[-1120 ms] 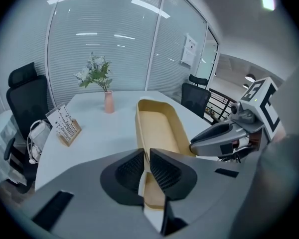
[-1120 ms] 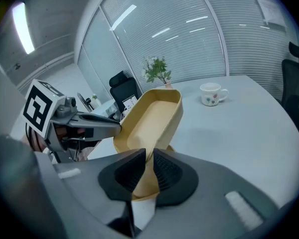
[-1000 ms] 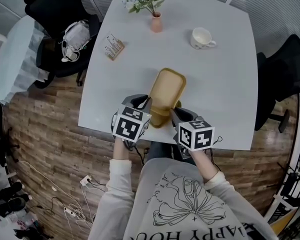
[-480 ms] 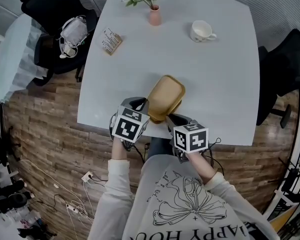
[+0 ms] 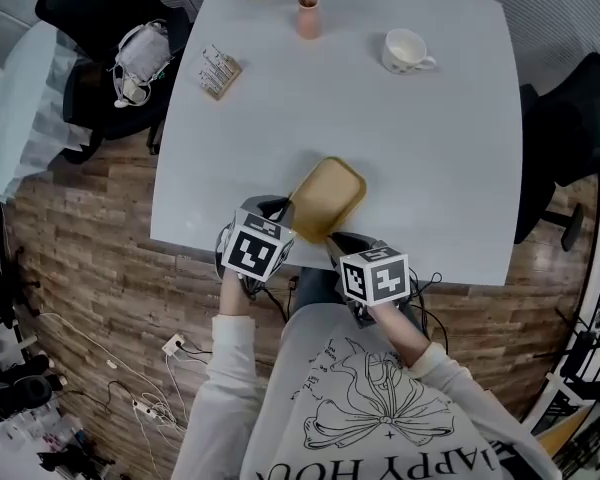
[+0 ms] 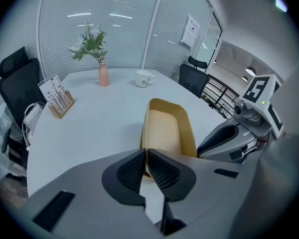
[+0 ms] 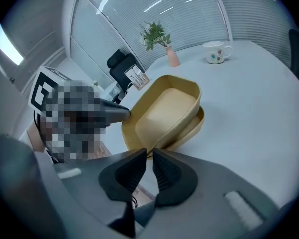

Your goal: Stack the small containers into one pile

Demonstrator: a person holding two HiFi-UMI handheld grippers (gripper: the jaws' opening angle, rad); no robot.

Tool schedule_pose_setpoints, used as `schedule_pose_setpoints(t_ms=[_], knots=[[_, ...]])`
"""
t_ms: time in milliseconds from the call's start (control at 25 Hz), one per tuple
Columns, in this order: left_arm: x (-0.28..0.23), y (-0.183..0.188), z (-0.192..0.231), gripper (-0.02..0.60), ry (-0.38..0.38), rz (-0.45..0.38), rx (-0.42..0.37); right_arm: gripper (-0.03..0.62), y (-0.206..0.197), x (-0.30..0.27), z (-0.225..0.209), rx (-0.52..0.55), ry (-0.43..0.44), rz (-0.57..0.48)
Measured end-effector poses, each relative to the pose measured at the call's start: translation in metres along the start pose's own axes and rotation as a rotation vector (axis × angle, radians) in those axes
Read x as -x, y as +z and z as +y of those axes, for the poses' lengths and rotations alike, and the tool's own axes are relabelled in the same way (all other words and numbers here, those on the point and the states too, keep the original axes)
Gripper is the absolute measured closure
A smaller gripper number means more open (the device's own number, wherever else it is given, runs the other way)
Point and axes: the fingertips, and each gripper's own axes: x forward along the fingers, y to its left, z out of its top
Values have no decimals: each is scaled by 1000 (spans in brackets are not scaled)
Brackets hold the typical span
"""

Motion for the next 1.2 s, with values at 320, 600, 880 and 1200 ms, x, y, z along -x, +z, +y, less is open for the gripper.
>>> schedule_pose_setpoints(t_ms=[320,600,880,1200], knots=[[-8,-5,3,557,-5,15,4,548,-9,-6,1,-20,13,27],[-10,-3,1,555,9,-3,31,545,-5,-3,-9,-65,-11,-12],[-3,1,-4,523,12,-28,29,502,24,10,-21,-17,-77,-100],[19,25,-7,517,40,-96,8,499,74,35,-19,62,-109,-238]])
